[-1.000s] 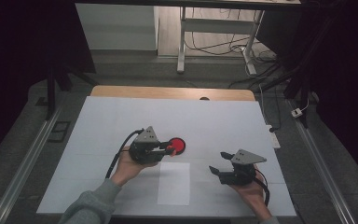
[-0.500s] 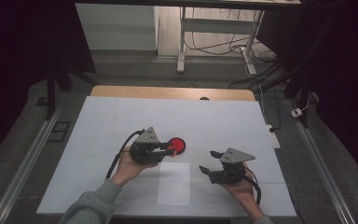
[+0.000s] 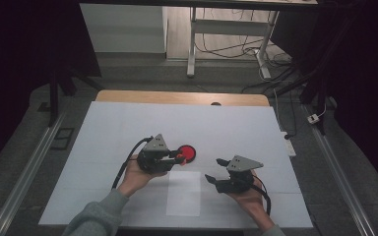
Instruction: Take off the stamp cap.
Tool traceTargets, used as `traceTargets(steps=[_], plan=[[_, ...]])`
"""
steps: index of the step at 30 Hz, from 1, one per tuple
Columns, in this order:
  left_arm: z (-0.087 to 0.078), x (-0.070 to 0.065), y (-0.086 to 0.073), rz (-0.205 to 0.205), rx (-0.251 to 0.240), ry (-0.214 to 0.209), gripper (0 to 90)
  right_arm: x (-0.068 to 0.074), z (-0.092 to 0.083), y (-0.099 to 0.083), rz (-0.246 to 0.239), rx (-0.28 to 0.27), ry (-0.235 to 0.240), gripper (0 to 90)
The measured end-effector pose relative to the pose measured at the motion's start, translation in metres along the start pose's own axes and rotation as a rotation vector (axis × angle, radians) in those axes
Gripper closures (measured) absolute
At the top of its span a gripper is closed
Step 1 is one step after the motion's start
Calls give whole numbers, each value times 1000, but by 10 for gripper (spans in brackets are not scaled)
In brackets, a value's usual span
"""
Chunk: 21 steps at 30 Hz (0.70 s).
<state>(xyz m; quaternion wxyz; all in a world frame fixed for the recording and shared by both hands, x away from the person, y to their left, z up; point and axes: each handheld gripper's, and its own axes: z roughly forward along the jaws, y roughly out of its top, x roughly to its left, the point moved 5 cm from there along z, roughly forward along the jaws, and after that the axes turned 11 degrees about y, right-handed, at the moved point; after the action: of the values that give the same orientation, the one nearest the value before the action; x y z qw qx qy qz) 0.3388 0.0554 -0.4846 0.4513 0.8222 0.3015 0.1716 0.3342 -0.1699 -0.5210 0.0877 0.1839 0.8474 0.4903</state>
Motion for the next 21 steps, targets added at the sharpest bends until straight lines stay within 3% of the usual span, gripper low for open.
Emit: traceTargets(steps=[21], plan=[[5,-5,3,-1,-2,-8,722,11,19,12,-11,-12,44,298]])
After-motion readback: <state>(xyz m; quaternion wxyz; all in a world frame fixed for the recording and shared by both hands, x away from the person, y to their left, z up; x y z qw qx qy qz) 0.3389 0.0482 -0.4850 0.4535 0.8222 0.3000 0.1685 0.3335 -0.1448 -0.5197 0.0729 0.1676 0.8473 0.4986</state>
